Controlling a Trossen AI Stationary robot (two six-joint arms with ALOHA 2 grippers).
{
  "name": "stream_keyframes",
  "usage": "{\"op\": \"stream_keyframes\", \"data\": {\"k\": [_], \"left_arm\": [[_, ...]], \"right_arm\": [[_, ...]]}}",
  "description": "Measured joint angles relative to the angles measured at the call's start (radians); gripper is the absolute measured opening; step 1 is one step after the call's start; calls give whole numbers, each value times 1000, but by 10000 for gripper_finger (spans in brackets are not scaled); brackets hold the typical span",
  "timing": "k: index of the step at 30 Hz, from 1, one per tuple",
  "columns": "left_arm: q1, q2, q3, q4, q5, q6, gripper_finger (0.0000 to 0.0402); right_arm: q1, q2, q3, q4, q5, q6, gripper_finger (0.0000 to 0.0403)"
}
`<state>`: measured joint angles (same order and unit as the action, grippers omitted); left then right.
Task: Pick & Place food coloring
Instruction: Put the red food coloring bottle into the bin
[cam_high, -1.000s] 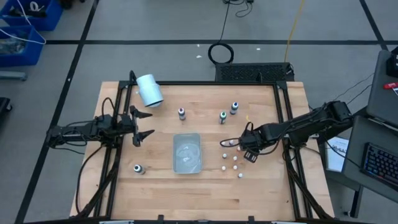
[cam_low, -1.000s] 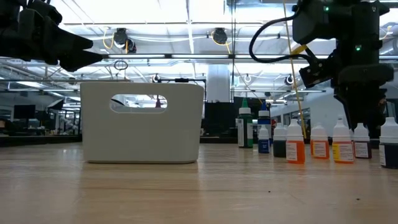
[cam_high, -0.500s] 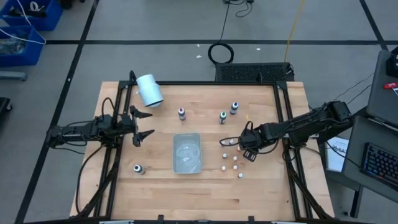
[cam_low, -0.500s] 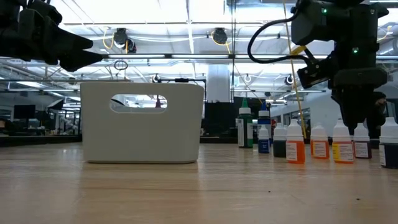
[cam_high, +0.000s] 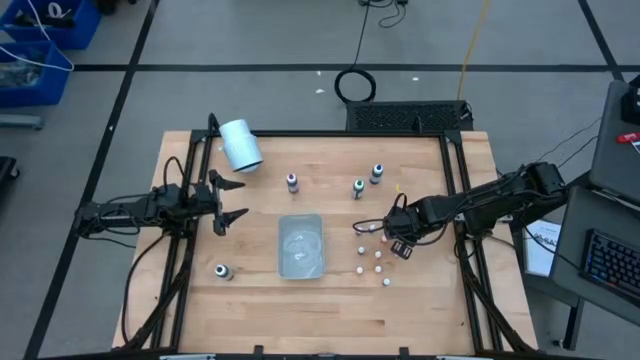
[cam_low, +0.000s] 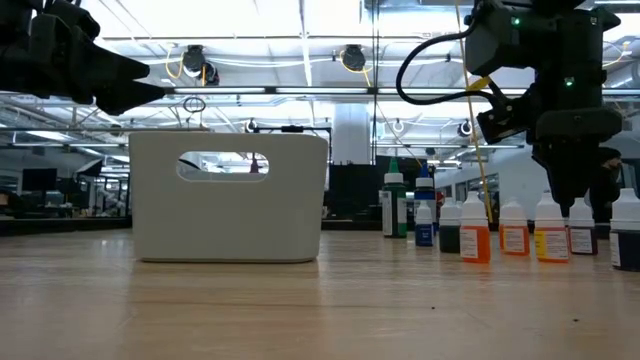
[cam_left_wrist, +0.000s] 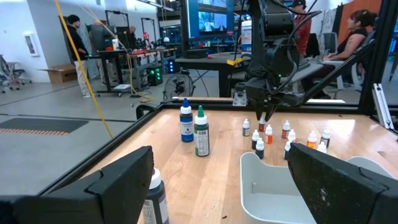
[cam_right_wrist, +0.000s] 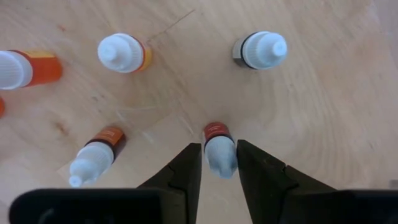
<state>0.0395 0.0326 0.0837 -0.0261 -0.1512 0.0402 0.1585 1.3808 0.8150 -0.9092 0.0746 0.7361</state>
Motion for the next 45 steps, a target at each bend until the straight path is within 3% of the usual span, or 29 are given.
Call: {"op": "stream_keyframes", "data": {"k": [12, 22, 27, 32, 40, 45], "left_arm": [[0, 0, 0, 0, 0, 0, 365], [0, 0, 0, 0, 0, 0, 365], [0, 0, 0, 0, 0, 0, 365], [0, 0, 0, 0, 0, 0, 365], [0, 0, 0, 0, 0, 0, 365], [0, 0, 0, 0, 0, 0, 365]], "right_arm": [[0, 0, -28, -12, -2, 4, 89], [0, 1, -53, 7, -48, -3, 47], [0, 1, -53, 23, -57, 0, 44], [1, 1, -53, 31, -134, 4, 63], [0, 1, -53, 31, -130, 11, 127], [-18, 1, -53, 31, -124, 9, 145]]}}
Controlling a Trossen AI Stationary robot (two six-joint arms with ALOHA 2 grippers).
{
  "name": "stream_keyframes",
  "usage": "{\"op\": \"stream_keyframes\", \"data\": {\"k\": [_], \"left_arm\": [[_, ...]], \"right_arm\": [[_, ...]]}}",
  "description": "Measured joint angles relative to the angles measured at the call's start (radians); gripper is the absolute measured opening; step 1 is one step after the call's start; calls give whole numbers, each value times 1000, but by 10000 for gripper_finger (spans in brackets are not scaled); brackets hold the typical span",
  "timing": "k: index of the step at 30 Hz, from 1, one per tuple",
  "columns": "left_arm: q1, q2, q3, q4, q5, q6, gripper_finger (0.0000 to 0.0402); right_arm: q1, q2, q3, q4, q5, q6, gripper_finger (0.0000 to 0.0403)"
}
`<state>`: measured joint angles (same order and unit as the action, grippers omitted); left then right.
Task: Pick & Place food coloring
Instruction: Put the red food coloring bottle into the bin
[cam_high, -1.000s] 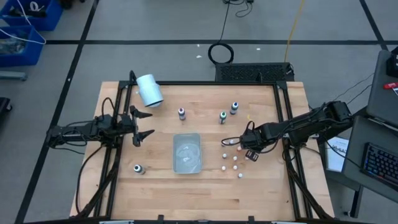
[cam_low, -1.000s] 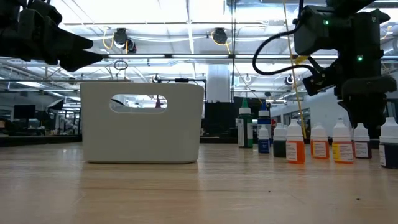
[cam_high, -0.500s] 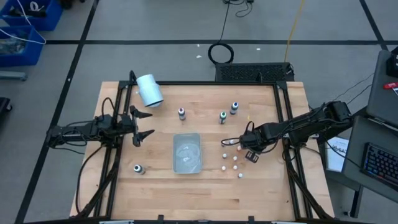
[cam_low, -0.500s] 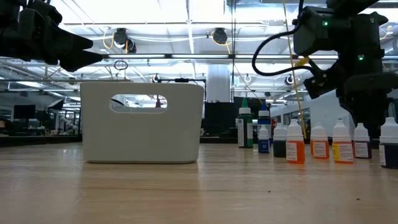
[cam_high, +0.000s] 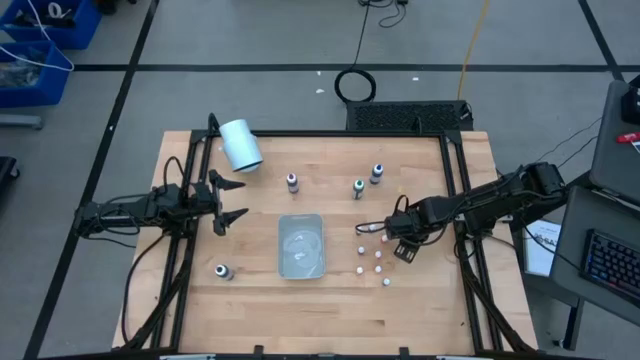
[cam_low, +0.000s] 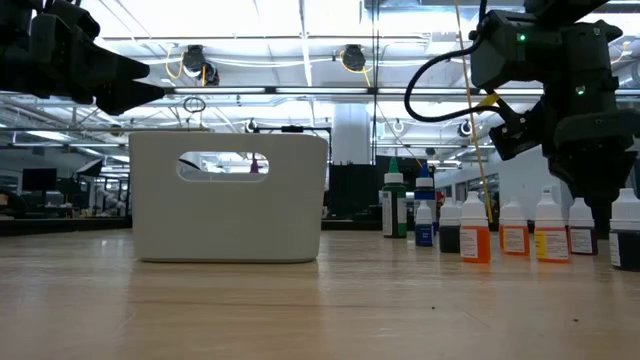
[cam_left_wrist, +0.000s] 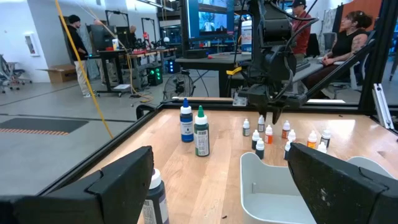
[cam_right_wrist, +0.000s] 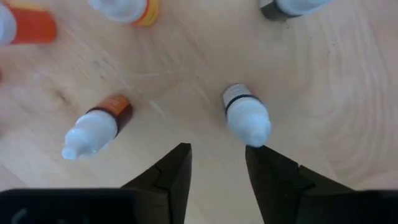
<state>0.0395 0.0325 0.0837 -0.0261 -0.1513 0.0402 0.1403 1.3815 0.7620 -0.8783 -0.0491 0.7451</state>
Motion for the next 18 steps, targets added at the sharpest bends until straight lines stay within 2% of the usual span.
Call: {"op": "stream_keyframes", "data": {"k": [18], "left_arm": [[0, 0, 0, 0, 0, 0, 365]], "right_arm": [[-89, 0, 1, 46, 47, -80, 135]]}}
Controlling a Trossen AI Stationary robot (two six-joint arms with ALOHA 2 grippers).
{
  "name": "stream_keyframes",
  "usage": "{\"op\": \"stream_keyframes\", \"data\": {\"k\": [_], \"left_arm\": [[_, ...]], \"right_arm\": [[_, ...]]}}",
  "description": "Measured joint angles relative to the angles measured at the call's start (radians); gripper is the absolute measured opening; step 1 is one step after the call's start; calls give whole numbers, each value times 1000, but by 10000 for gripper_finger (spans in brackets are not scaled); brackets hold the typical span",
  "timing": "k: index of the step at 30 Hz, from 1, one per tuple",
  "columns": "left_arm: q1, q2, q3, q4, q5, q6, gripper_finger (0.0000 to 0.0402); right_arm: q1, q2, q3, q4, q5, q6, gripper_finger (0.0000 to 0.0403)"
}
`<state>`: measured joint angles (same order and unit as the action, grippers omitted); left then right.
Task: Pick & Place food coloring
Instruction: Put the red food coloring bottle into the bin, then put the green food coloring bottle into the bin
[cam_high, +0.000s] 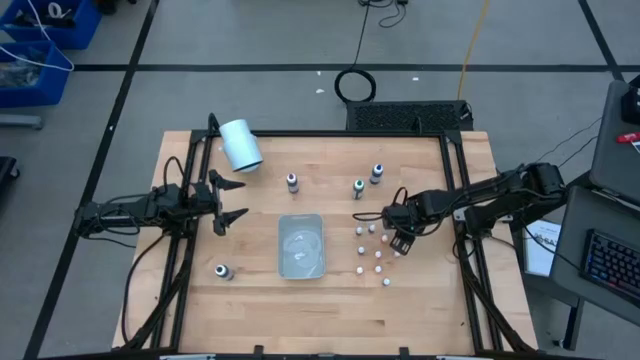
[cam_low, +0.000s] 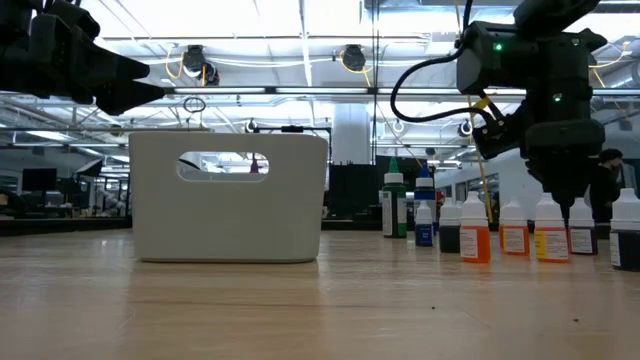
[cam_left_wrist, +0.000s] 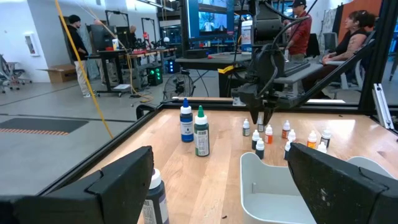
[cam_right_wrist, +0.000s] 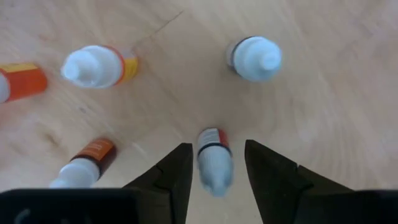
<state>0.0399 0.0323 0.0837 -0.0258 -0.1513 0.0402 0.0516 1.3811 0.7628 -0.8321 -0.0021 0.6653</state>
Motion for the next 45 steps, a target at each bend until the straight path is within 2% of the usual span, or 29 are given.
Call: {"op": "stream_keyframes", "data": {"k": [15, 26, 30, 40, 45], "left_arm": [[0, 0, 0, 0, 0, 0, 365], [0, 0, 0, 0, 0, 0, 365], [0, 0, 0, 0, 0, 0, 365], [0, 0, 0, 0, 0, 0, 365], [0, 0, 0, -1, 0, -1, 365]], "right_arm": [[-7, -5, 0, -15, -5, -5, 114], [-6, -121, 1, -1, -5, 2, 23], [-6, -152, 1, -2, -41, 6, 5], [-6, -157, 1, -6, -23, 3, 1], [-4, -157, 1, -77, -28, 121, 1]]}}
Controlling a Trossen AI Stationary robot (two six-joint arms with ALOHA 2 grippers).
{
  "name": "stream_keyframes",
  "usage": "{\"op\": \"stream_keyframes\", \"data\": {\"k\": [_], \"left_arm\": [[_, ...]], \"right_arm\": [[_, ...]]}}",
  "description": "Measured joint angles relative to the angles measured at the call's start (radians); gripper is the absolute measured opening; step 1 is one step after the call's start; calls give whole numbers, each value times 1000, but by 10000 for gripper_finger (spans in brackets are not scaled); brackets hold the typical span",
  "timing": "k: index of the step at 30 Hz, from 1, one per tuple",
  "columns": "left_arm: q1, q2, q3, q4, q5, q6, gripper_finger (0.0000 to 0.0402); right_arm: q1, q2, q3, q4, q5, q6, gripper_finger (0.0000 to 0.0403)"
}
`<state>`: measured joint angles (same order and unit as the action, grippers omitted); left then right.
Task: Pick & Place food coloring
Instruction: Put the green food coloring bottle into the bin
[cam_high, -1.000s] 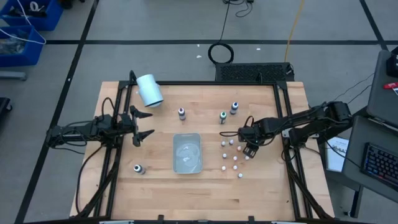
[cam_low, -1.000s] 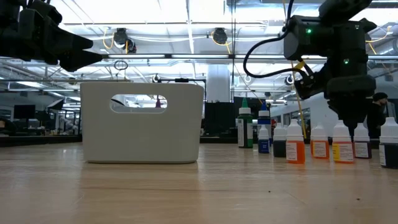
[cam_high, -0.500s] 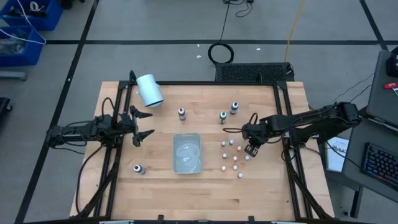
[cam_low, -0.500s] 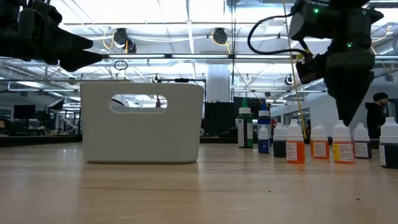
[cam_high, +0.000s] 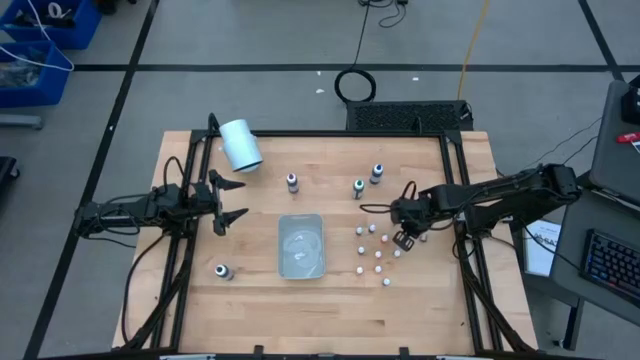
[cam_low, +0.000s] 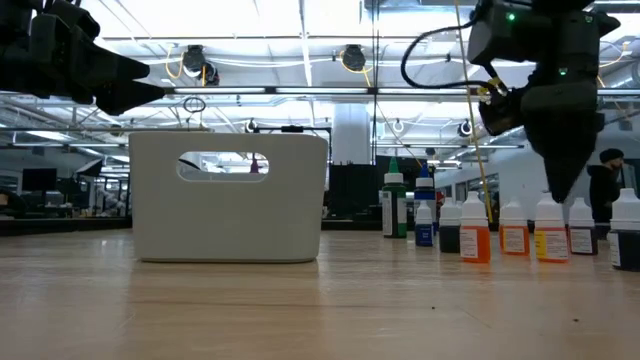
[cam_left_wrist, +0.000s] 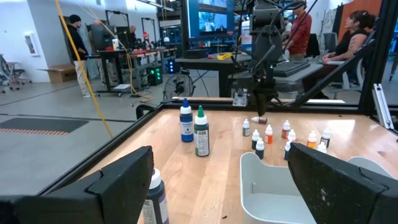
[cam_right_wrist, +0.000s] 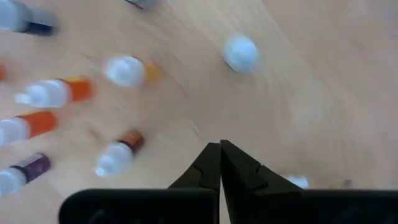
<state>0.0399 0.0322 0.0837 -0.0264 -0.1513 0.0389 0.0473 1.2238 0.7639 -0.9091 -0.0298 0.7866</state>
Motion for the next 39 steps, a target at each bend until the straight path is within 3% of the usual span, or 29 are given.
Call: {"op": "stream_keyframes", "data": {"k": [5, 10, 19, 29, 34, 39], "left_arm": [[0, 0, 0, 0, 0, -4, 365], [0, 0, 0, 0, 0, -4, 365], [0, 0, 0, 0, 0, -4, 365], [0, 0, 0, 0, 1, -22, 365], [0, 0, 0, 0, 1, -22, 365], [0, 0, 0, 1, 2, -36, 365]], "right_arm": [[35, 0, 0, -146, -86, 96, 23], [48, -4, 0, -161, -217, 203, 82], [47, -10, -58, -222, -100, 470, 164], [99, -9, -104, -178, -67, 614, 158], [97, -9, -108, 9, 135, 531, 152], [33, -9, -106, 266, 173, 271, 151]]}}
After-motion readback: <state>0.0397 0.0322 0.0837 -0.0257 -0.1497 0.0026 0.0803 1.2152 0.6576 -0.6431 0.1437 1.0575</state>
